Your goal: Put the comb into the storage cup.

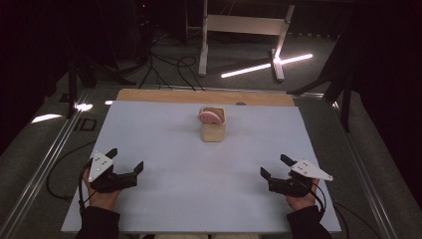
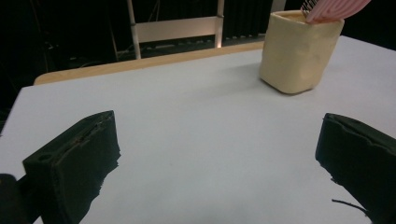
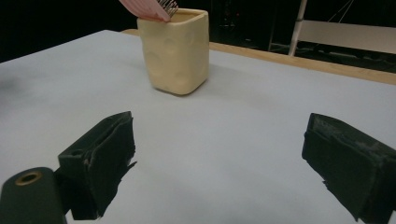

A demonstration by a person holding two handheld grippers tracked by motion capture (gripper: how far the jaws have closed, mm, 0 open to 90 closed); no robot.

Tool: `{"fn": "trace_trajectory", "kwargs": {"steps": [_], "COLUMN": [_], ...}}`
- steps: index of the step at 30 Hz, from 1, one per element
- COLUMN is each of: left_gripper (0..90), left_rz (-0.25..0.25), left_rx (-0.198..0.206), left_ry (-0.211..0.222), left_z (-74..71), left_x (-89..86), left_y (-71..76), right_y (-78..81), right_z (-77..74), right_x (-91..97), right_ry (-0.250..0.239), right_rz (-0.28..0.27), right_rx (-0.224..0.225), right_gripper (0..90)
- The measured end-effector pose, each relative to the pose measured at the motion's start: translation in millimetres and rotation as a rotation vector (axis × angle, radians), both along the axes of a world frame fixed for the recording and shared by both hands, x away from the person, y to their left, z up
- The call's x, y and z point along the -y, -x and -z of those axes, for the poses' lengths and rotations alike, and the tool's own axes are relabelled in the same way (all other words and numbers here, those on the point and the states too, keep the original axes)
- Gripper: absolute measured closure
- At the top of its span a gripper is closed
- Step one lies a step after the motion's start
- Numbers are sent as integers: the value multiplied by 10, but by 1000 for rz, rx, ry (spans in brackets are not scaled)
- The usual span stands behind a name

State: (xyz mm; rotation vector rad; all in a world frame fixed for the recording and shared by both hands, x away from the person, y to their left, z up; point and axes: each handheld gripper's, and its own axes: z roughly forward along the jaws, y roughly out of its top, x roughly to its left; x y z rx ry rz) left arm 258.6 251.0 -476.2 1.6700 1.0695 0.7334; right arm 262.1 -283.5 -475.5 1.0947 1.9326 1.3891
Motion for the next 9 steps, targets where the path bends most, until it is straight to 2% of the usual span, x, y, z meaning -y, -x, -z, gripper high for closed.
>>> {"fn": "trace_trajectory", "kwargs": {"steps": [4,9], "left_gripper": [1,1], "left_rz": [-16,-30], "left_rx": [17,20], "left_ry": [14,34], "left_z": [-30,-31], "left_x": [-74,-110], "left_y": [51,49], "right_y": [6,19], "right_z": [8,18], "right_x": [-16,-76], "right_ry": [1,40], "right_rz": [1,-3], "right_rx": [-3,-1], "right_gripper": [91,91]}}
